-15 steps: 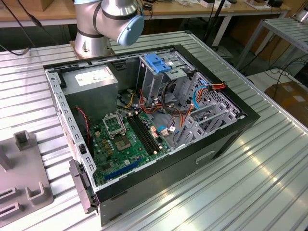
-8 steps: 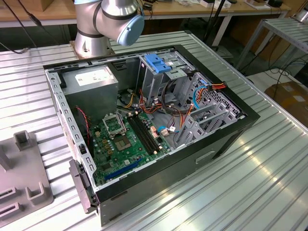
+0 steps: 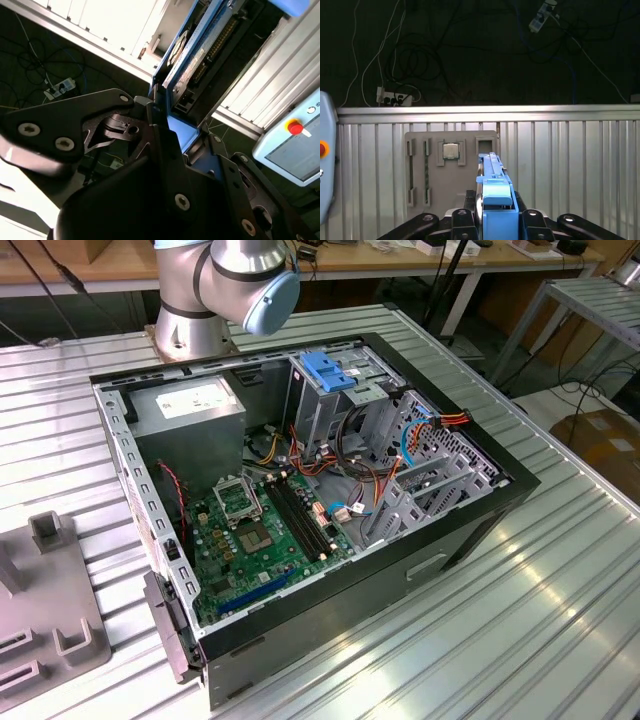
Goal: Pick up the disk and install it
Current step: 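Pick up the disk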
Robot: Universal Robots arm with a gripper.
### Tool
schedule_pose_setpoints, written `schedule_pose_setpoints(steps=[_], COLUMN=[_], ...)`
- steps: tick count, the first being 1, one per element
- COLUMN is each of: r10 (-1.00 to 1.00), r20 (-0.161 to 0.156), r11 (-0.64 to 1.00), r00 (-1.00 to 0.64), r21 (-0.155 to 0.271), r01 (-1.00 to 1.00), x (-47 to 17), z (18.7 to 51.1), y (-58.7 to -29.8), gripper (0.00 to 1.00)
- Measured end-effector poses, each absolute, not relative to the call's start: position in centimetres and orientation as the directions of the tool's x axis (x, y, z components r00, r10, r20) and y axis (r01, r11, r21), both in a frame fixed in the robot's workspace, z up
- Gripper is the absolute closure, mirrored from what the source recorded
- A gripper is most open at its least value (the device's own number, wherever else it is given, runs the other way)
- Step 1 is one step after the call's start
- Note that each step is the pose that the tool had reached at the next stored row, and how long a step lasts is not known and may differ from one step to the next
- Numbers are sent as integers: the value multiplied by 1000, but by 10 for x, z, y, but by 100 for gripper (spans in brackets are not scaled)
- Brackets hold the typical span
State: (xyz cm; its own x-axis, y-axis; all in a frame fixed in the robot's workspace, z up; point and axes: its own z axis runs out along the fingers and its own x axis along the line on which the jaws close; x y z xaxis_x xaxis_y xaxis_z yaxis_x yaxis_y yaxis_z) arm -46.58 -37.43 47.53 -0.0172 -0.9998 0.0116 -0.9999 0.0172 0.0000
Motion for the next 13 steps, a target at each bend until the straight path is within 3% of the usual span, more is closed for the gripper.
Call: schedule_pose_setpoints(steps=[13], r10=[-1000], r20=[12], r11=[17], r00=[-17], r21=[0], r01=[-1000], x=[-466], z=[496], y=[-374], gripper=[63])
